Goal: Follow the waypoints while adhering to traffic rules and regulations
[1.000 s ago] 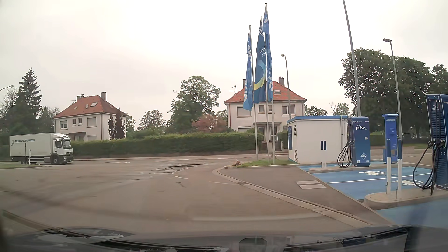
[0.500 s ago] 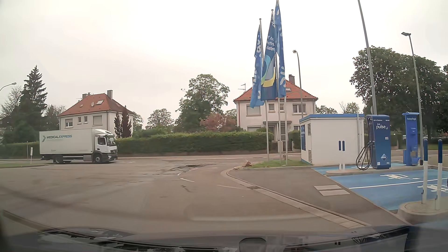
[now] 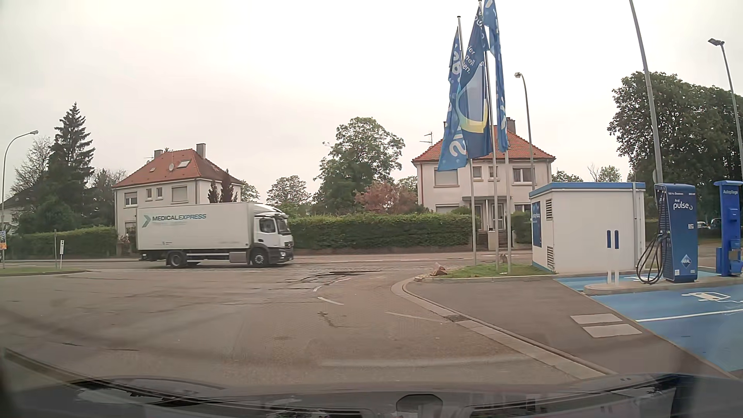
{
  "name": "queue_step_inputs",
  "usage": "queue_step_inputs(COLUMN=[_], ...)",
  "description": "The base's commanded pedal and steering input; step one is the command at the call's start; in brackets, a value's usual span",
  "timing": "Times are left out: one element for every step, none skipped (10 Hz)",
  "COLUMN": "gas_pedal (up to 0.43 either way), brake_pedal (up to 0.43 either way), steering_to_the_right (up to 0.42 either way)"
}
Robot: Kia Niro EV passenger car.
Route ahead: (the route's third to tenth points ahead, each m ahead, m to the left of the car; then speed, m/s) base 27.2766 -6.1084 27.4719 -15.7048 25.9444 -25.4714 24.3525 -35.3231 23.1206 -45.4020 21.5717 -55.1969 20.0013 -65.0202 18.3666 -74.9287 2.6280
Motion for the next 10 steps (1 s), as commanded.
queue_step_inputs(gas_pedal=[0.067,0.067,0.067,0.067,0.067,0.067,0.067,0.067,0.067,0.059], brake_pedal=[0.000,0.000,0.000,0.000,0.000,0.000,0.000,0.000,0.000,0.000], steering_to_the_right=[-0.169,-0.168,-0.166,-0.166,-0.165,-0.159,-0.150,-0.142,-0.134,-0.126])
